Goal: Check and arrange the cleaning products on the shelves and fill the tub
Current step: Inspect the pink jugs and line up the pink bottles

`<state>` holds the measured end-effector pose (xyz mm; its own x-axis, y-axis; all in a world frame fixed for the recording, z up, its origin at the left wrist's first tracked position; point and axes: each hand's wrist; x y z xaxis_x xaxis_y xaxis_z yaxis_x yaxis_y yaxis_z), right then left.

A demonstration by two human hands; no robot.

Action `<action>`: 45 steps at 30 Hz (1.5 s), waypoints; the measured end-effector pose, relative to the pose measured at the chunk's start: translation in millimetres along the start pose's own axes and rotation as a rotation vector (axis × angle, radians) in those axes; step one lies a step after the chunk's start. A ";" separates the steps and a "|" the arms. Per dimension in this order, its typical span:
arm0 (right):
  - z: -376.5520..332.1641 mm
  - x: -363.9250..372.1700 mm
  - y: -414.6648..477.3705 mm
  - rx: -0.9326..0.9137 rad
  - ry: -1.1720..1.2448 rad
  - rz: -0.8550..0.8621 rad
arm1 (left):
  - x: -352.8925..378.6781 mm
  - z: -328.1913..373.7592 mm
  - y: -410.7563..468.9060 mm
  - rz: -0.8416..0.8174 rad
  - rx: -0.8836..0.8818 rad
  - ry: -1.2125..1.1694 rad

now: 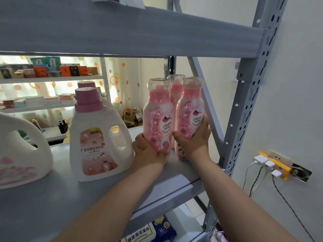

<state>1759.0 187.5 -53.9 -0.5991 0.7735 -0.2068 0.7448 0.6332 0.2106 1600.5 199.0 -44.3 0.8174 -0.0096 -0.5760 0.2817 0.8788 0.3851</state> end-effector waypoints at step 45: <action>51.0 -15.9 -426.2 0.702 0.613 -0.515 | -152.3 -112.1 -346.8 -0.663 -0.867 -1.437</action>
<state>1466.1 -96.0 -189.1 -0.7900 0.4227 0.4440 0.2447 0.8815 -0.4038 1322.0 -50.8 -171.0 0.5736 -0.3736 0.7290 0.7783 0.5262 -0.3426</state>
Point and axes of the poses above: each hand's wrist, its own y-axis towards the middle knuckle, its own x-axis out of the palm, z = x × y, and after that the axes turned 13 degrees about x, right-handed
